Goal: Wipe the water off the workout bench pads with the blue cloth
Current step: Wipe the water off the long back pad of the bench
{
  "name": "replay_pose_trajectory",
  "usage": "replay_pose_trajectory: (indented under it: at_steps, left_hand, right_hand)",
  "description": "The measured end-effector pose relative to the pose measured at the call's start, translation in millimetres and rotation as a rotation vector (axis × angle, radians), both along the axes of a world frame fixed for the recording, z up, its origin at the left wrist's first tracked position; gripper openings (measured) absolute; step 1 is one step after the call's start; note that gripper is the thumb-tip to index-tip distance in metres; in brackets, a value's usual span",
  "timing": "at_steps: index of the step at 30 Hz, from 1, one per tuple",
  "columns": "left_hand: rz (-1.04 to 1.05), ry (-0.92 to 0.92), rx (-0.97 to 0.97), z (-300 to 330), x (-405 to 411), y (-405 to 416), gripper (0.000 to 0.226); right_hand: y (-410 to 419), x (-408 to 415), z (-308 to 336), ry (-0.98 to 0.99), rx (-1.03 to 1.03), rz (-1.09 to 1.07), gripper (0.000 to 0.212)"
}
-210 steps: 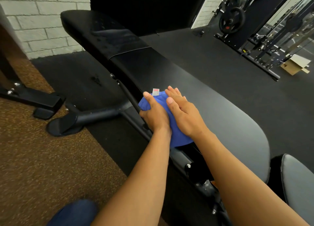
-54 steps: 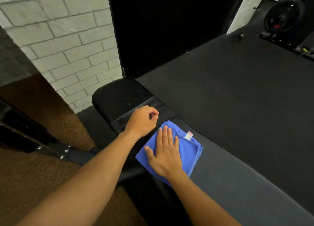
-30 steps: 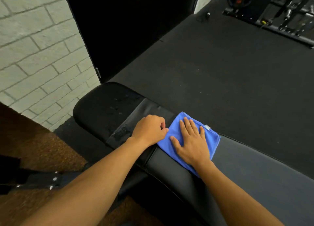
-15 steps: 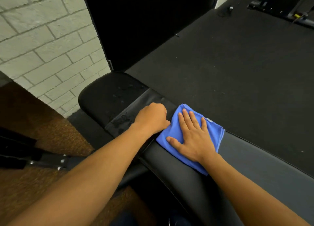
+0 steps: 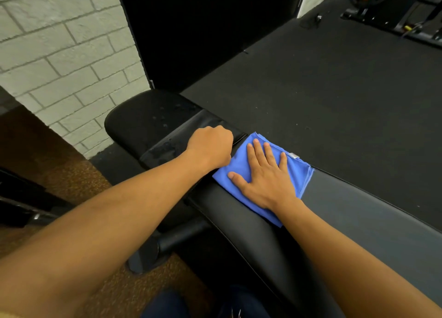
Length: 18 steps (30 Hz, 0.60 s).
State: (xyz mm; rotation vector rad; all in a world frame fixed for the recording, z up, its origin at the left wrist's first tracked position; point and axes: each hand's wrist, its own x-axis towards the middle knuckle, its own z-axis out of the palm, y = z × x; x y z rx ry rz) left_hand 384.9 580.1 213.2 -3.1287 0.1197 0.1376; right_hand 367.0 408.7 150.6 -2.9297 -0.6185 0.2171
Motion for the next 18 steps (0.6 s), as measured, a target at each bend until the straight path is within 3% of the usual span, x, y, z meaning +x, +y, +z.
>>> replay_pose_trajectory:
  at_steps: [6, 9, 18]
  left_hand:
    - [0.097, -0.071, -0.207, -11.9, -1.3, 8.7, 0.011]
    - [0.127, -0.164, -0.271, -12.2, -1.7, 16.8, 0.013]
    - [-0.062, -0.178, -0.073, 2.2, 3.9, 27.4, 0.013]
  right_hand:
    - [1.5, -0.5, -0.1, -0.007, -0.012, 0.033, 0.091]
    - [8.5, -6.6, -0.9, -0.003, -0.008, 0.081, 0.092]
    - [41.2, -22.7, 3.7, 0.009, 0.006, 0.430, 0.074]
